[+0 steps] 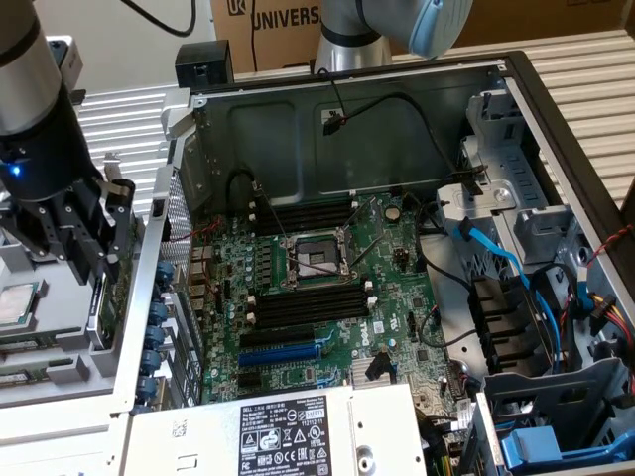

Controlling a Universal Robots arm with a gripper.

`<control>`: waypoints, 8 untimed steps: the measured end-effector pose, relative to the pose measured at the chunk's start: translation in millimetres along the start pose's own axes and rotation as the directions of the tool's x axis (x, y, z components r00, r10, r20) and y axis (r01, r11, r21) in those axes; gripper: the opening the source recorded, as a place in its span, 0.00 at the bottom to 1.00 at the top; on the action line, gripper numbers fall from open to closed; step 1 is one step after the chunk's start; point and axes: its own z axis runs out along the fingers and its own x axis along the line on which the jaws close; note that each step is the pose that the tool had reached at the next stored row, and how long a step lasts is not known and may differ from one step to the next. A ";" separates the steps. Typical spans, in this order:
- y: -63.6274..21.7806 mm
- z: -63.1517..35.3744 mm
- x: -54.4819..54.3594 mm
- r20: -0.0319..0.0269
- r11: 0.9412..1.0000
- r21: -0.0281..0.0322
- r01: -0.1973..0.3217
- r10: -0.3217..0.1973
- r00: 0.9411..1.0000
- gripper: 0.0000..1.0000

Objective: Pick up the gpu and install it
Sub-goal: 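Pick up the gpu and move the gpu toward the slot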

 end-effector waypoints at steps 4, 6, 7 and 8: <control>1.0 3.8 0.8 -0.003 1.000 -0.001 -0.001 0.001 1.000 0.40; 1.4 5.7 1.1 -0.006 1.000 -0.003 -0.001 0.001 1.000 0.40; 1.3 6.7 1.1 -0.007 1.000 -0.006 -0.001 0.001 1.000 0.40; 1.3 7.9 1.1 -0.007 1.000 -0.008 -0.001 0.001 1.000 0.40</control>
